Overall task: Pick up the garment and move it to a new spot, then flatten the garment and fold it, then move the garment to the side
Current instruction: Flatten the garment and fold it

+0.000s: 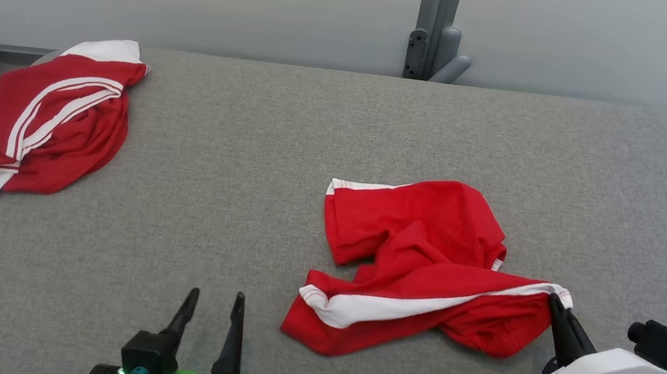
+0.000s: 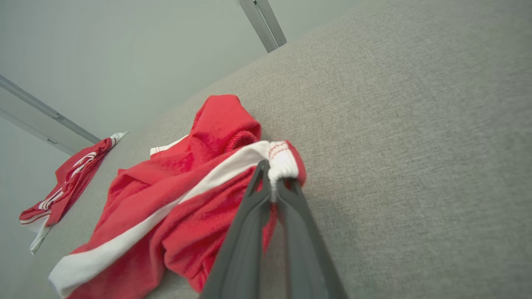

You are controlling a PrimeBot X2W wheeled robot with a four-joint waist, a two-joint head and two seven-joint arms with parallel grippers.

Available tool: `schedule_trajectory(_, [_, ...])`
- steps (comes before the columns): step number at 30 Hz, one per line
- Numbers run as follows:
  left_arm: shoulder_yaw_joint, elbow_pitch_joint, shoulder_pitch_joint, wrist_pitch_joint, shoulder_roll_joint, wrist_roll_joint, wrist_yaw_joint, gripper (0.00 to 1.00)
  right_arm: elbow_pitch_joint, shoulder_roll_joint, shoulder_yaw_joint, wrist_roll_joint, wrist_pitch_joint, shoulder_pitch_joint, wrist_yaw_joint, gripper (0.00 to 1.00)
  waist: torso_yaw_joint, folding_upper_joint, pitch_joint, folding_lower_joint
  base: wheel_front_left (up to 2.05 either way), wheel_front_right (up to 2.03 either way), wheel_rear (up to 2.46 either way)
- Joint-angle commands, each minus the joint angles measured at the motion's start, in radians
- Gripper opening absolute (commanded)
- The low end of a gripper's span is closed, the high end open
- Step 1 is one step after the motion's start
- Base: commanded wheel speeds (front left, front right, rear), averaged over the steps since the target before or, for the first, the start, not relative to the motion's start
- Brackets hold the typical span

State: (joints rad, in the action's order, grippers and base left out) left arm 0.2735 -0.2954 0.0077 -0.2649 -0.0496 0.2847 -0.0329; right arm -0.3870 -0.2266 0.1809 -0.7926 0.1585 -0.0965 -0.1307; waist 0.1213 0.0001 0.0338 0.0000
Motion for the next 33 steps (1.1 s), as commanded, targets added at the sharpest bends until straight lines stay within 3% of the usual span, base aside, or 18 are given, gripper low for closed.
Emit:
schedule_trajectory(1, [0.026,-0.014,-0.014,0.001,-0.002,0.016,0.031,1.00,-0.008,-0.004,-0.021,0.021,-0.004,0.015,0.000,0.00,-0.012,-0.0001,0.008,0.0000,0.00,0.00,0.00])
schedule_trajectory(6, [0.113,-0.096,-0.061,0.001,-0.002,0.067,0.107,1.00,-0.027,-0.017,-0.039,0.100,0.003,0.028,0.000,0.00,-0.017,-0.0001,0.019,0.0000,0.00,0.00,0.00])
schedule_trajectory(16, [0.261,-0.234,-0.228,0.015,-0.002,0.138,0.140,1.00,-0.140,-0.025,-0.060,0.292,0.040,-0.009,0.000,0.00,-0.033,-0.0001,0.040,0.0000,0.00,0.00,0.00])
schedule_trajectory(31, [0.458,-0.338,-0.387,0.239,-0.013,0.355,0.163,1.00,-0.204,-0.002,-0.047,0.306,0.065,-0.036,0.000,0.00,-0.052,-0.0001,0.051,0.0000,0.00,0.00,0.00])
schedule_trajectory(33, [0.485,-0.321,-0.390,0.270,-0.025,0.394,0.164,0.82,-0.207,-0.003,-0.046,0.304,0.066,-0.037,0.000,0.00,-0.053,-0.0001,0.053,0.0000,0.00,0.00,0.00])
